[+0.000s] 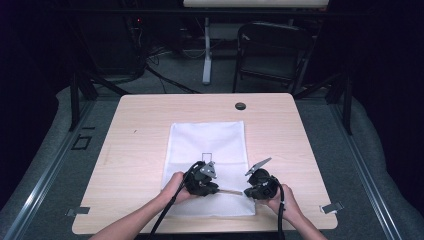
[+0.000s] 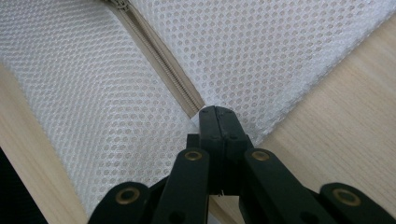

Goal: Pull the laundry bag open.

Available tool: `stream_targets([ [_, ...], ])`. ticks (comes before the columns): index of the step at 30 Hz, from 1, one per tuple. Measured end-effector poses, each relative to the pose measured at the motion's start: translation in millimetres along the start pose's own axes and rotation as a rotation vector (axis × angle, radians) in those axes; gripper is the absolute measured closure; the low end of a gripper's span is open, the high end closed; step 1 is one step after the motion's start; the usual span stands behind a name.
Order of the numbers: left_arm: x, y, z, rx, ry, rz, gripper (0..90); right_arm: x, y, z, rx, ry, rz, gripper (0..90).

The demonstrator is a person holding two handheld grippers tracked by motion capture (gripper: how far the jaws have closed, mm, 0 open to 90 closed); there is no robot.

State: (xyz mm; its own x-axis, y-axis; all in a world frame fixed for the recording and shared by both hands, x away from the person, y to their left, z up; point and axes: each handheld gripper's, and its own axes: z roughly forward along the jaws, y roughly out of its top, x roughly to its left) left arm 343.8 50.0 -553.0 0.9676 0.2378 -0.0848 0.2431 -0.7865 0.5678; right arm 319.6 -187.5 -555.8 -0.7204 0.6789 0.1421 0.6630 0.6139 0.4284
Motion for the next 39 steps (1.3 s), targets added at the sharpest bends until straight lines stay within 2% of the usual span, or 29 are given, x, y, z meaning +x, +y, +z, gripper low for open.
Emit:
stream_targets([
  [9, -4.2, 3.5, 3.0, -0.003, -0.009, 0.01, 82.0, -1.8, -2.4, -3.3, 0.029, -0.02, -0.009, 90.0],
  [14, -5.0, 3.0, 1.5, -0.005, -0.01, 0.009, 82.0, -3.2, -2.3, -3.3, 0.031, -0.008, -0.006, 90.0],
  [18, -7.5, 4.2, 1.9, -0.01, -0.012, 0.003, 82.0, -3.1, -2.4, -3.9, 0.039, -0.016, -0.011, 90.0],
  [26, -12.7, 7.3, 5.4, 0.0, -0.004, 0.019, 82.1, -6.5, -5.7, -7.0, 0.054, -0.015, -0.015, 90.0],
  [36, -7.9, -7.8, -6.5, -0.002, -0.002, -0.005, 82.1, -7.5, -6.4, -8.1, 0.063, -0.023, -0.008, 90.0],
  [39, -4.9, -14.5, -11.2, 0.0, 0.0, -0.025, 82.0, -8.1, -6.6, -8.4, 0.066, -0.024, -0.006, 90.0],
])
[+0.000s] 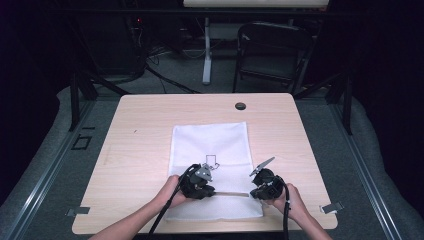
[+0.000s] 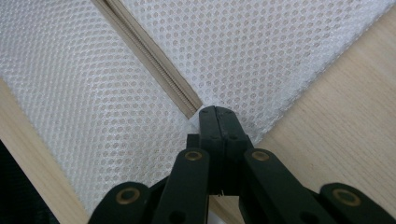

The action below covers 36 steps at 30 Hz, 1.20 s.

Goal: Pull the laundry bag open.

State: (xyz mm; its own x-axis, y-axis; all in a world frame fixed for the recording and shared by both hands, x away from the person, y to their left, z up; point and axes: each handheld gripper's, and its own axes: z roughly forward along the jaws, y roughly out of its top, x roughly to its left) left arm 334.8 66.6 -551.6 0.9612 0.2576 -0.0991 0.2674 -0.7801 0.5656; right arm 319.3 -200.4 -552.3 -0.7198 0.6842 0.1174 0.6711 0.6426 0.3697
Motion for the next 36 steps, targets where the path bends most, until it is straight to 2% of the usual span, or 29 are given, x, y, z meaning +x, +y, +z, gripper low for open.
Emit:
stream_targets([
  [2, 0.7, -2.3, -2.3, -0.014, -0.011, -0.013, 82.0, 0.1, -0.1, 0.2, -0.004, 0.003, -0.003, 90.0],
  [4, -0.7, -1.2, -2.0, -0.004, -0.007, 0.003, 82.0, 0.1, 0.2, 0.4, -0.004, 0.002, -0.006, 90.0],
  [6, -0.4, -1.3, -1.8, 0.001, 0.001, 0.002, 82.0, -0.7, 0.8, -0.4, 0.011, -0.003, -0.012, 90.0],
  [8, -0.2, -1.7, -2.3, -0.007, -0.009, 0.003, 82.0, -1.0, 0.5, -0.5, 0.01, 0.0, -0.012, 90.0],
  [11, -2.0, -1.0, -3.0, 0.001, 0.005, 0.01, 82.0, -1.5, 0.1, -0.9, 0.012, 0.002, -0.011, 90.0],
  [16, -2.1, -3.4, -2.8, -0.002, -0.006, 0.008, 82.1, -1.4, 0.0, -0.7, 0.009, 0.004, -0.01, 90.0],
  [19, -3.1, -3.1, -3.5, 0.006, 0.005, 0.015, 82.0, -1.7, -0.2, -0.9, 0.009, 0.004, -0.012, 90.0],
  [21, -1.6, -5.5, -4.9, 0.009, 0.004, 0.008, 82.0, -1.3, -0.6, -0.1, -0.005, 0.013, -0.007, 90.0],
  [25, 2.5, -14.5, -8.4, 0.012, 0.01, -0.013, 82.0, -1.4, 0.0, -0.8, 0.009, 0.001, -0.011, 90.0],
  [31, 1.1, -16.6, -13.2, 0.0, 0.01, -0.001, 82.0, -0.8, -0.1, -0.5, 0.005, -0.005, -0.007, 90.0],
  [32, 1.0, -16.8, -13.4, 0.013, 0.017, -0.002, 82.0, -1.2, 0.0, -0.8, 0.009, -0.001, -0.01, 90.0],
  [36, 4.0, -24.4, -15.9, 0.013, 0.013, -0.027, 82.0, -1.9, -0.1, -1.0, 0.012, 0.001, -0.015, 90.0],
])
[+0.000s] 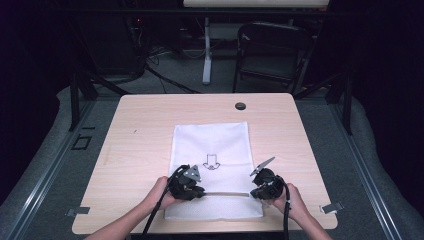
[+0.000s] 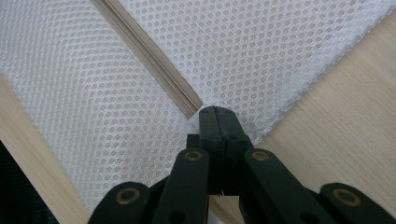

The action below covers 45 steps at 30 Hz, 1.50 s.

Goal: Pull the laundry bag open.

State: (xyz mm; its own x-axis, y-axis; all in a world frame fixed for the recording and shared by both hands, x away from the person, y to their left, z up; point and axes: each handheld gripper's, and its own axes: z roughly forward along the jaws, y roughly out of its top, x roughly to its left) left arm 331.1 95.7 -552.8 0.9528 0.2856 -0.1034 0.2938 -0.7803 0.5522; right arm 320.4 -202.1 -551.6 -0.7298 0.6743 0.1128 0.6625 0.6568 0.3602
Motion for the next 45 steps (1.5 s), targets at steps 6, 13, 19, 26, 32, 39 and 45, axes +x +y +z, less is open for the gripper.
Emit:
stream_targets([
  [6, -0.3, -0.7, -2.1, -0.001, 0.006, 0.011, 82.0, 0.6, 0.6, 0.4, -0.001, -0.003, -0.003, 90.0],
  [13, 2.3, -7.3, -5.3, 0.004, 0.012, 0.001, 82.0, 1.1, 0.1, 0.4, -0.005, -0.005, -0.001, 90.0],
  [19, 2.0, -8.2, -7.5, 0.0, 0.012, 0.007, 82.0, 1.7, -0.1, 1.3, -0.017, -0.004, 0.007, 90.0],
  [26, 6.7, -17.3, -12.8, 0.008, 0.02, -0.011, 82.0, 0.5, 0.4, 0.1, 0.002, -0.005, -0.004, 90.0],
  [32, 6.8, -19.0, -15.4, 0.003, 0.012, -0.013, 82.0, 0.3, 0.6, 0.4, -0.001, -0.004, 0.002, 90.0],
  [39, 6.8, -22.0, -17.9, 0.008, 0.03, -0.008, 82.0, 0.2, 0.0, 0.4, -0.005, -0.001, 0.008, 90.0],
  [45, 9.9, -28.5, -21.9, 0.006, 0.01, -0.023, 82.0, 1.2, -1.1, 1.3, -0.026, 0.006, 0.015, 90.0],
])
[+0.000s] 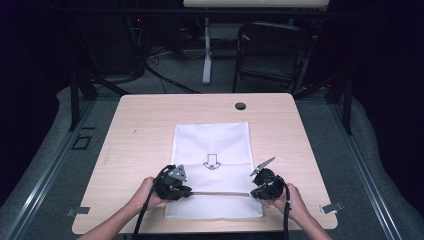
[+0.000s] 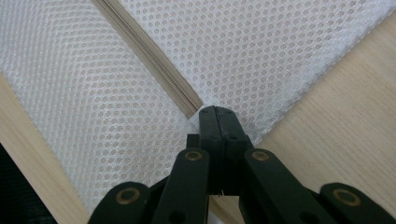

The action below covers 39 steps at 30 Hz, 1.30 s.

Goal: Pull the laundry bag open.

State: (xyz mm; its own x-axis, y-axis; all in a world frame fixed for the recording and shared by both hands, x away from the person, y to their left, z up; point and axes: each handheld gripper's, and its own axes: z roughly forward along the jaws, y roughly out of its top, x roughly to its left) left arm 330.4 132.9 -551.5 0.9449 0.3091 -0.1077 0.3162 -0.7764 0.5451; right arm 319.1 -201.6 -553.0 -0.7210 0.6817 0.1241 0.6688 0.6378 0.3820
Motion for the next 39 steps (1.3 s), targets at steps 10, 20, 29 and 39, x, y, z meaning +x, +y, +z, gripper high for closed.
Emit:
stream_targets([
  [10, -1.9, -0.5, -2.4, -0.004, 0.001, 0.016, 82.0, -1.1, 0.9, -1.3, 0.025, -0.01, -0.009, 90.0],
  [20, -0.4, -5.8, -5.8, 0.003, 0.012, 0.014, 82.0, -0.5, 0.9, -1.0, 0.02, -0.006, -0.003, 90.0],
  [29, 0.6, -9.6, -8.0, 0.002, 0.006, 0.015, 82.0, -0.4, 1.3, -0.7, 0.021, -0.011, 0.003, 90.0],
  [39, 2.7, -13.6, -11.8, 0.001, 0.002, 0.019, 82.0, -1.5, 1.1, -0.3, 0.014, 0.001, 0.002, 90.0],
])
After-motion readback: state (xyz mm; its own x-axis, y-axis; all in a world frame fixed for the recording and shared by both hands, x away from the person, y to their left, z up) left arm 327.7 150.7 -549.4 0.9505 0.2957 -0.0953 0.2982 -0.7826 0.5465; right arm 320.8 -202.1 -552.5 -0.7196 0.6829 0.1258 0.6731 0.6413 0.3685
